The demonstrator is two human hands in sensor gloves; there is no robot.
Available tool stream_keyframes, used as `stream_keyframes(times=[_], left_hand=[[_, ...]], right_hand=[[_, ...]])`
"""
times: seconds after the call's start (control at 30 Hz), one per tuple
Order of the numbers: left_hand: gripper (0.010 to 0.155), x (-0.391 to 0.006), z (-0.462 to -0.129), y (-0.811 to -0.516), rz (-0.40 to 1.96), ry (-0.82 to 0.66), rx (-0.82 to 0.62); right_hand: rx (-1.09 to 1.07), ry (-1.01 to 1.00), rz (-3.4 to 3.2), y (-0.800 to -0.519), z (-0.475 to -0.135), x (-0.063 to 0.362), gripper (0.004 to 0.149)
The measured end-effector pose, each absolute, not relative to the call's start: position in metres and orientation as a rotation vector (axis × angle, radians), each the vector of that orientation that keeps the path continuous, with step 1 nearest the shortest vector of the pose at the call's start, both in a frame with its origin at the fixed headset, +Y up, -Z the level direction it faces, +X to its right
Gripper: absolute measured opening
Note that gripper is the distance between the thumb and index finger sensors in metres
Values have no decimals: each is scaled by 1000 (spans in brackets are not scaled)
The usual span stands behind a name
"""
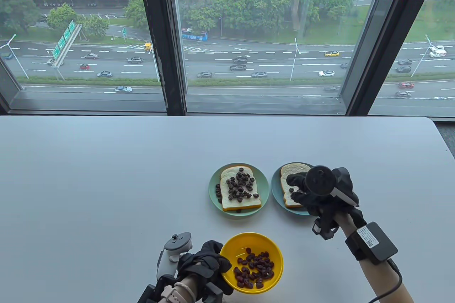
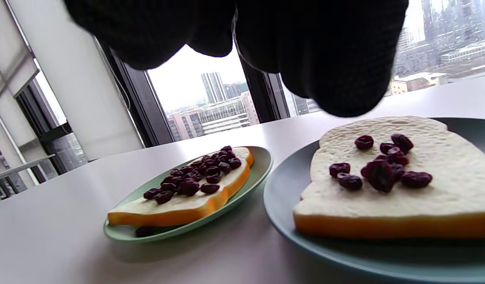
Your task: Sprinkle cranberries onto toast
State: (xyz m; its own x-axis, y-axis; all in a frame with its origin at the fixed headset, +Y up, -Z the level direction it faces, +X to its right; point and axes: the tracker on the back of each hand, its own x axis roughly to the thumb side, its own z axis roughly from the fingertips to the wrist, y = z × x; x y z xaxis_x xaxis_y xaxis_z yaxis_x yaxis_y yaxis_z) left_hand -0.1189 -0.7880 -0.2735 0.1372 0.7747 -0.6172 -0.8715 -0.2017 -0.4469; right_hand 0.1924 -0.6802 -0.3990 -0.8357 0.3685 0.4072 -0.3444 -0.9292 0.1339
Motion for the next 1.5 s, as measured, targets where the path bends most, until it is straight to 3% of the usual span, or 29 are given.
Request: stream_keyframes(times=[0.23, 0.43, 0.6, 0.8, 0.83, 0.93, 1.2, 1.5], left_hand=[[61, -118, -270, -781, 1511, 115, -913], [61, -116, -269, -777, 1546, 99, -912], [63, -116, -267, -784, 1562, 116, -919], [63, -114, -265, -787, 1552, 112, -942], [63, -112, -263, -789, 1562, 112, -971], [63, -110, -261, -789, 1582, 117, -984], [62, -104, -261, -793, 1558, 121, -1005], [61, -110, -265, -793, 1491, 119, -984]], right_hand=[[1210, 364, 2447, -666, -312, 109, 71], [1436, 489, 2728, -691, -287, 76, 81], [1487, 591, 2770, -710, -281, 63, 81], [1531, 376, 2878, -719, -271, 46, 66], [1489, 302, 2893, -718, -269, 47, 55], [1510, -7, 2915, -725, -260, 50, 43], [1536, 14, 2958, -720, -255, 54, 40], [1489, -123, 2926, -720, -259, 57, 37]])
